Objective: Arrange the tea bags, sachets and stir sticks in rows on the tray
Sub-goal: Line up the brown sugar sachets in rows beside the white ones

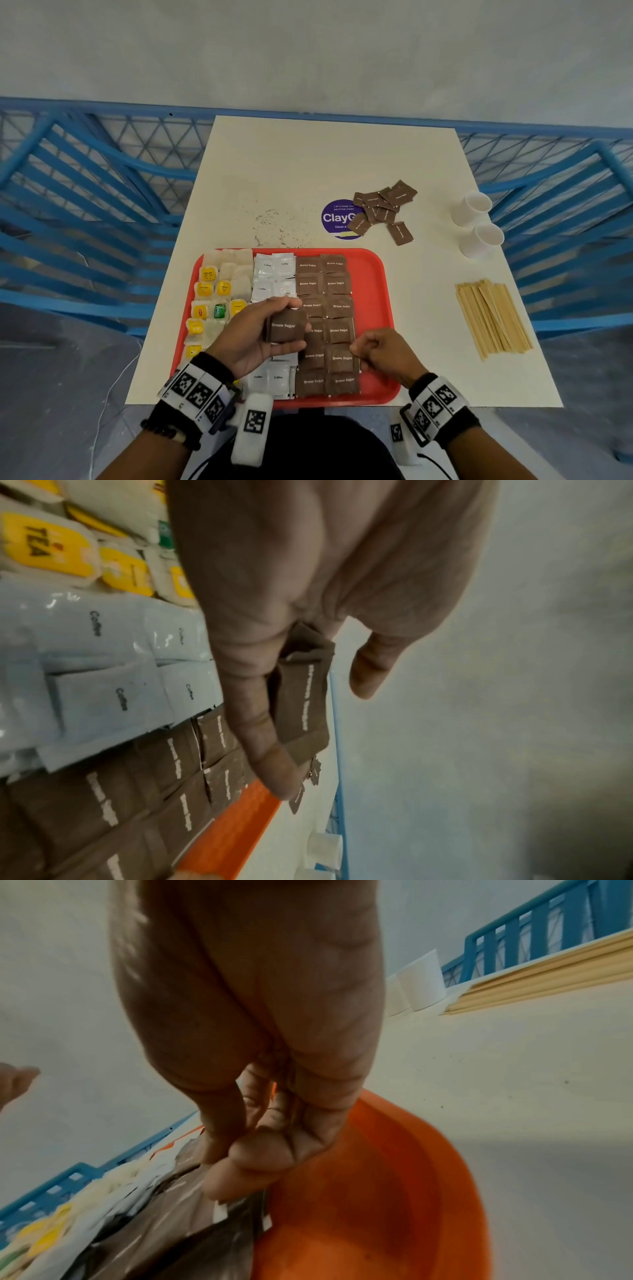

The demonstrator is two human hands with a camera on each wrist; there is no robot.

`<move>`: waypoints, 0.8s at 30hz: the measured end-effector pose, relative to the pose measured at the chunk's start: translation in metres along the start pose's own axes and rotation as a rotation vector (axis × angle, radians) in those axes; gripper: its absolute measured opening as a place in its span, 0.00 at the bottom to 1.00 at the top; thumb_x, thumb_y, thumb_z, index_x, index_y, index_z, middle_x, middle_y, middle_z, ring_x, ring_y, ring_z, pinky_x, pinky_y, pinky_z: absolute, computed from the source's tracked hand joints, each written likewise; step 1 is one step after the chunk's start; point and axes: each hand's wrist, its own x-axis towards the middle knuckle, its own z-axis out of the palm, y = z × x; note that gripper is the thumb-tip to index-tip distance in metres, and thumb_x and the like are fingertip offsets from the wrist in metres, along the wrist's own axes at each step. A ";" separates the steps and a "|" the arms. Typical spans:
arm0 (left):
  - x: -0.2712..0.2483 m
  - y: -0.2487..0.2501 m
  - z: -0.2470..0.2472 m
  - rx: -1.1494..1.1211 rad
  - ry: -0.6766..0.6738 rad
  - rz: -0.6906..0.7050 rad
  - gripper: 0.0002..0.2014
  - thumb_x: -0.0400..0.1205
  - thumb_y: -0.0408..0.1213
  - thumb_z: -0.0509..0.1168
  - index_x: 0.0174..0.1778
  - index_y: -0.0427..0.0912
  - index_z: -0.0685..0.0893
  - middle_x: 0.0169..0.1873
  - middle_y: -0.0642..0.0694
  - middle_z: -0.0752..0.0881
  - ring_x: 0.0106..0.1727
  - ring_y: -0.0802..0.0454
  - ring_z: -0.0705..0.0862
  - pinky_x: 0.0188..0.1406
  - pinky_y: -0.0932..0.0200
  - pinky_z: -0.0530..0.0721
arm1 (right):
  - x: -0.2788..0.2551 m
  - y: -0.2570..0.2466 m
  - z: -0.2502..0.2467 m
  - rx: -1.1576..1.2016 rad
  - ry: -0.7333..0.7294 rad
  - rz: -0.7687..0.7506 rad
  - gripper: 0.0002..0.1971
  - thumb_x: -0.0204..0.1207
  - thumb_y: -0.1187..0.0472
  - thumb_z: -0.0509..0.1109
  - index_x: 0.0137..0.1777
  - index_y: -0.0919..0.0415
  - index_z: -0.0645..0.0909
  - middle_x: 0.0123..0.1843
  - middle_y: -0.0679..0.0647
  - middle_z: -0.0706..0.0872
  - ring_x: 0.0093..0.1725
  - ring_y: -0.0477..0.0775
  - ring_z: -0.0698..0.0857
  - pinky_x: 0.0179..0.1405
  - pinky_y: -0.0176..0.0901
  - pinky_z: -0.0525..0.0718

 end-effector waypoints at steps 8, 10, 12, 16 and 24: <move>0.000 -0.005 -0.006 -0.052 -0.145 -0.053 0.19 0.83 0.17 0.56 0.68 0.28 0.79 0.59 0.26 0.85 0.62 0.29 0.87 0.53 0.31 0.88 | 0.003 -0.003 0.008 -0.052 0.222 0.012 0.13 0.69 0.57 0.83 0.36 0.63 0.83 0.27 0.52 0.88 0.26 0.45 0.83 0.27 0.24 0.76; 0.000 -0.006 -0.007 -0.047 -0.169 -0.057 0.18 0.83 0.18 0.59 0.69 0.29 0.79 0.63 0.26 0.84 0.65 0.28 0.85 0.52 0.31 0.89 | -0.003 -0.013 0.005 -0.142 0.323 -0.054 0.15 0.71 0.49 0.81 0.35 0.59 0.81 0.31 0.48 0.87 0.30 0.43 0.83 0.30 0.25 0.76; 0.001 -0.007 -0.005 0.007 -0.143 -0.042 0.17 0.82 0.21 0.64 0.67 0.30 0.80 0.66 0.26 0.82 0.66 0.30 0.84 0.48 0.34 0.91 | -0.015 -0.036 0.003 -0.061 0.307 -0.159 0.16 0.73 0.43 0.77 0.36 0.55 0.82 0.32 0.49 0.88 0.32 0.45 0.84 0.33 0.29 0.79; -0.001 -0.009 0.009 0.240 -0.065 0.048 0.11 0.82 0.23 0.68 0.60 0.31 0.83 0.58 0.33 0.89 0.57 0.36 0.90 0.47 0.42 0.91 | -0.039 -0.094 0.005 0.184 0.018 -0.289 0.12 0.73 0.47 0.79 0.43 0.56 0.89 0.32 0.49 0.89 0.27 0.48 0.85 0.31 0.37 0.83; -0.006 0.000 0.012 0.346 0.025 0.132 0.13 0.82 0.40 0.71 0.52 0.31 0.85 0.46 0.33 0.88 0.44 0.40 0.89 0.33 0.52 0.90 | -0.032 -0.104 -0.004 0.228 -0.056 -0.305 0.07 0.77 0.51 0.75 0.38 0.46 0.90 0.30 0.55 0.87 0.32 0.52 0.82 0.39 0.50 0.81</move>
